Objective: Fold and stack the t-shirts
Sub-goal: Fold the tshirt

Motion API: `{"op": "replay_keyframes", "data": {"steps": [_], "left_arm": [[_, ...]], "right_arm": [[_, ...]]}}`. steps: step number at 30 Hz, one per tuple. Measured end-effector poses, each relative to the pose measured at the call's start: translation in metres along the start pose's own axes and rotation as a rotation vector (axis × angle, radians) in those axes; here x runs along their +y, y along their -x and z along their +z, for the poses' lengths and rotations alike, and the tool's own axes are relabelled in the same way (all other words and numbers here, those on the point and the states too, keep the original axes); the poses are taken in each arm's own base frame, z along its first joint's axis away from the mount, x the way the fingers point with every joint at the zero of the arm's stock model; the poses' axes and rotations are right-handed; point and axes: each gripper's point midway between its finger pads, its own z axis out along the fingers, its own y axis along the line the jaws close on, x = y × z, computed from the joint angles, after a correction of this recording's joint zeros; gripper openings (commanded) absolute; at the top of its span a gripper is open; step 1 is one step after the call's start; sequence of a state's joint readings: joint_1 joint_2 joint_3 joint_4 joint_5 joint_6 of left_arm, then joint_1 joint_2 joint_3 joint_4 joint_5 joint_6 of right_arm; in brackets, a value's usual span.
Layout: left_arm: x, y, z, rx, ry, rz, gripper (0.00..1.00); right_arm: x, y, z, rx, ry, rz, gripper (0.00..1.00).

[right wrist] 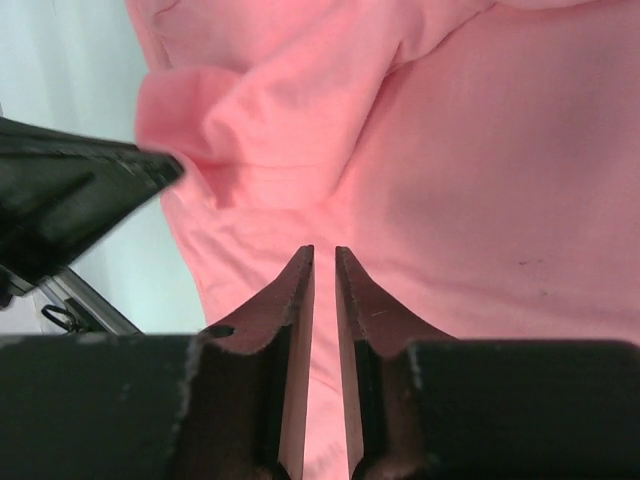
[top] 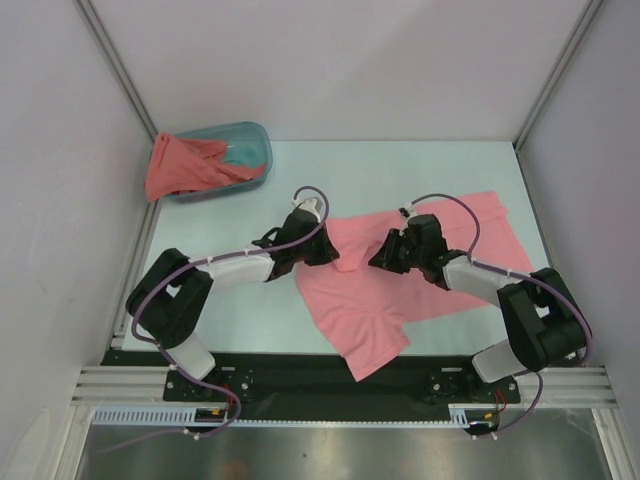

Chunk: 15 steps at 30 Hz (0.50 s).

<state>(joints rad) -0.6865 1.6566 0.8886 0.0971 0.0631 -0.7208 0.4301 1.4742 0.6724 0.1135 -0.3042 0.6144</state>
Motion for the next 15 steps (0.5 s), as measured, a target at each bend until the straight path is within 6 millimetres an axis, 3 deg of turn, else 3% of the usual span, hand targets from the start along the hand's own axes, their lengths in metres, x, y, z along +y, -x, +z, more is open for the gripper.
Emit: {"op": "replay_keyframes", "data": {"steps": [9, 15], "left_arm": [[0.009, 0.056, 0.000, -0.102, 0.018, -0.016, 0.00], [0.019, 0.063, 0.008, -0.104, 0.036, -0.025, 0.00]], "right_arm": [[-0.008, -0.005, 0.025, 0.014, 0.011, 0.098, 0.15], [-0.009, -0.009, 0.042, 0.030, 0.040, 0.177, 0.20]]}}
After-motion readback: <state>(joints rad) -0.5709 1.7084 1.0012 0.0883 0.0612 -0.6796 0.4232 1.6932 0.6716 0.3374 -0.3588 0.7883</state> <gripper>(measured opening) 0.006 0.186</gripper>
